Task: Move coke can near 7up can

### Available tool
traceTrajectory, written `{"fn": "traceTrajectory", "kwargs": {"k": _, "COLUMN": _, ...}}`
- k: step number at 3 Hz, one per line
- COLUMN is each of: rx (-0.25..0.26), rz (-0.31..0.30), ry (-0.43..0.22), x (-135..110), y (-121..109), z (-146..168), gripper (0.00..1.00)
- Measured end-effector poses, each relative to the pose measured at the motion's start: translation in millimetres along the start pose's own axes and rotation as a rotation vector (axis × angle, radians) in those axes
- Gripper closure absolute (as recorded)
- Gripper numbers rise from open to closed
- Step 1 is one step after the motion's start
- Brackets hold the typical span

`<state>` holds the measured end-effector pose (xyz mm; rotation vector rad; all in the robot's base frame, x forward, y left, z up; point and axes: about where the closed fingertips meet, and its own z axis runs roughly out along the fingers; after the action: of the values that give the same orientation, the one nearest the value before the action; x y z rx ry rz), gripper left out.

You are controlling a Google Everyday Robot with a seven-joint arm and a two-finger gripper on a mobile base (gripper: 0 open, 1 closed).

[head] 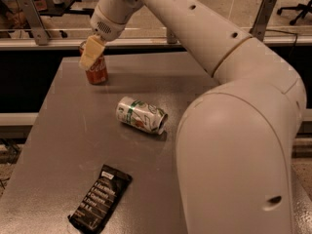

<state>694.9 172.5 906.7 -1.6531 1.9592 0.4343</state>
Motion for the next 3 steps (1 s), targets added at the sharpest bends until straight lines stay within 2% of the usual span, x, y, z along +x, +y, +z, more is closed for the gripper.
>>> {"fn": "traceTrajectory", "kwargs": {"k": 2, "rx": -0.024, "rz": -0.024, "ry": -0.016, "x": -3, "y": 8, "z": -7, "gripper": 0.72}}
{"fn": "traceTrajectory", "kwargs": {"k": 3, "rx": -0.037, "rz": -0.055, "ry": -0.044, "x": -1, "y": 22, "z": -29, "gripper": 0.95}}
